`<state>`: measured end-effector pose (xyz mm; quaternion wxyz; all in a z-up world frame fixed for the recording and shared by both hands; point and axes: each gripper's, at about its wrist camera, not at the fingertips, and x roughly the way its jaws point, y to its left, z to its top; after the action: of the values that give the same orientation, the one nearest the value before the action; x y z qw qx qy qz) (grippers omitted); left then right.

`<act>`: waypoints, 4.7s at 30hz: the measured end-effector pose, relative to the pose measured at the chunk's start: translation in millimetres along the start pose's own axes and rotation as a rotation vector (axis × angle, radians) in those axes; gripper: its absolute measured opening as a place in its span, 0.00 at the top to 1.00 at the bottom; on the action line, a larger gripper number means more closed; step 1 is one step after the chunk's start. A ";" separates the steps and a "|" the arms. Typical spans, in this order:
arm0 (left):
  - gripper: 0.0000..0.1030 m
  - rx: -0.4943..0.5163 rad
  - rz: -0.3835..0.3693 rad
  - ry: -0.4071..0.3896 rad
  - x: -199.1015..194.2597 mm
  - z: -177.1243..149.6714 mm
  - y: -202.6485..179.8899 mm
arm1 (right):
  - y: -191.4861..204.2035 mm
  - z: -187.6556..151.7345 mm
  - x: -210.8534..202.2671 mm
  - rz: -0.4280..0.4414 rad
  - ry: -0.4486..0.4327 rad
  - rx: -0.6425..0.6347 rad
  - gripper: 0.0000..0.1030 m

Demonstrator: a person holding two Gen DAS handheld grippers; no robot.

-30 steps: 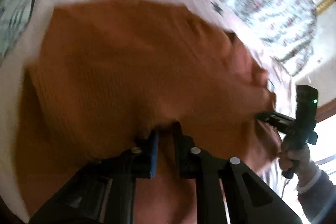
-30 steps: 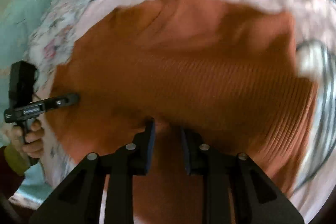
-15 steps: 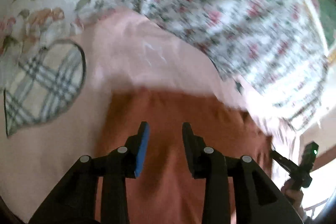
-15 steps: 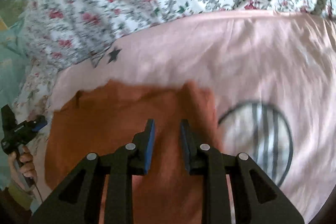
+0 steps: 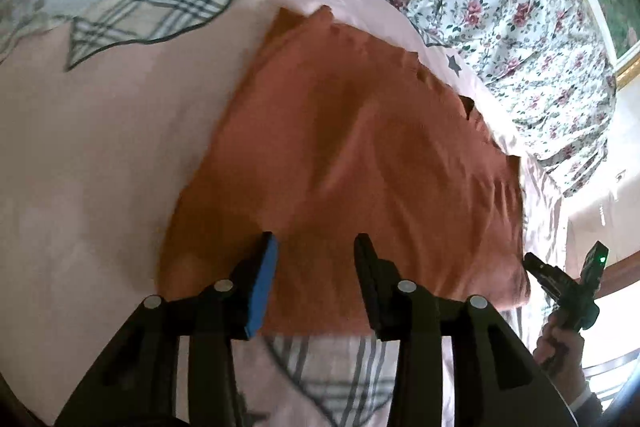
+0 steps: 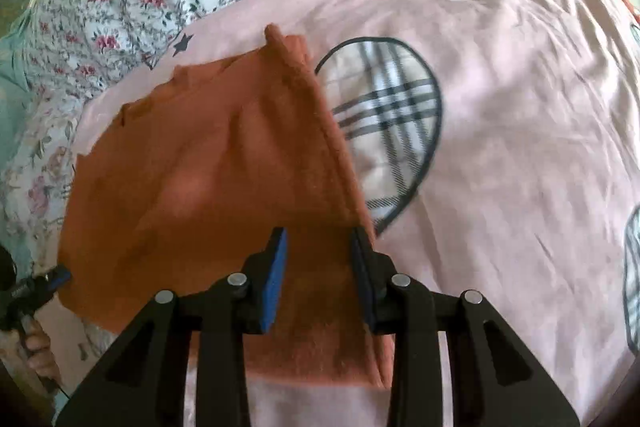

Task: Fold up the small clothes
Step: 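Open both tools and withdraw them from the folded sweater, then grasp the folded sweater edge with the left tool while the right tool grasps it too, then lift the gripped sweater edge with both tools and fold it over lengthwise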

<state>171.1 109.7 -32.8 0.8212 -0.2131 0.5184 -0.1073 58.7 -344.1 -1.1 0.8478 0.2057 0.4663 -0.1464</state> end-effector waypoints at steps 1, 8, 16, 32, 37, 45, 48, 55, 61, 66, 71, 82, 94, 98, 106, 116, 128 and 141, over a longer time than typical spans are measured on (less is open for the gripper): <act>0.56 -0.005 -0.008 -0.002 -7.7 -4.9 1.8 | 1.3 -1.8 -7.7 0.008 -0.011 0.011 0.67; 0.47 -0.009 -0.026 0.032 -33.4 -47.7 17.7 | 28.8 -30.2 -32.2 0.067 -0.022 0.014 0.57; 0.36 -0.065 -0.079 0.060 -31.0 -71.2 24.9 | 65.3 -65.9 -38.8 0.110 0.023 -0.042 0.55; 0.35 -0.369 -0.061 -0.108 10.1 -33.6 57.4 | 80.1 -62.8 -29.8 0.173 0.104 -0.086 0.53; 0.74 -0.347 0.010 -0.158 24.1 -9.5 43.8 | 73.1 -38.8 -17.8 0.196 0.129 -0.107 0.53; 0.90 -0.067 0.071 -0.217 -3.5 0.9 -49.8 | 39.4 1.6 -4.7 0.263 0.137 -0.016 0.53; 0.91 0.068 0.060 -0.200 1.7 -6.1 -102.0 | 30.2 13.8 0.7 0.282 0.153 0.011 0.53; 0.91 0.334 0.063 -0.061 68.5 -51.5 -187.3 | 45.4 41.3 31.9 0.398 0.234 0.018 0.51; 0.91 0.363 0.094 -0.062 73.7 -58.9 -190.4 | 107.5 55.6 87.7 0.526 0.351 -0.042 0.40; 0.91 0.412 0.131 -0.071 66.6 -61.3 -195.6 | 161.0 68.9 132.5 0.541 0.380 -0.086 0.40; 0.91 0.484 0.091 -0.089 50.2 -62.3 -218.6 | 191.6 89.1 113.9 0.523 0.322 -0.242 0.87; 0.91 0.581 -0.200 0.043 98.1 -95.1 -307.2 | 54.8 125.0 48.2 0.437 0.192 -0.188 0.87; 0.88 0.583 -0.213 0.161 153.8 -104.4 -323.0 | -5.7 114.8 78.4 0.374 0.207 -0.122 0.87; 0.63 0.566 -0.242 0.207 153.2 -99.4 -319.4 | -13.6 111.5 79.0 0.332 0.197 -0.113 0.79; 0.38 0.490 -0.224 0.192 98.5 -84.1 -256.2 | -40.8 98.5 25.1 0.254 0.087 -0.020 0.30; 0.27 0.208 -0.101 0.145 114.0 -6.2 -160.2 | -18.3 72.8 46.8 0.308 0.175 -0.067 0.22; 0.67 0.164 -0.231 0.185 179.9 24.8 -169.6 | -15.8 68.2 89.8 0.372 0.303 -0.019 0.66; 0.78 0.200 -0.209 0.015 32.3 8.5 -96.5 | 97.0 13.8 61.4 0.604 0.333 -0.134 0.76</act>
<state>197.2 13.4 -11.2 0.8187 -0.1821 0.4865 -0.2448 143.5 -269.6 -26.2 0.7768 0.2992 0.5250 0.1774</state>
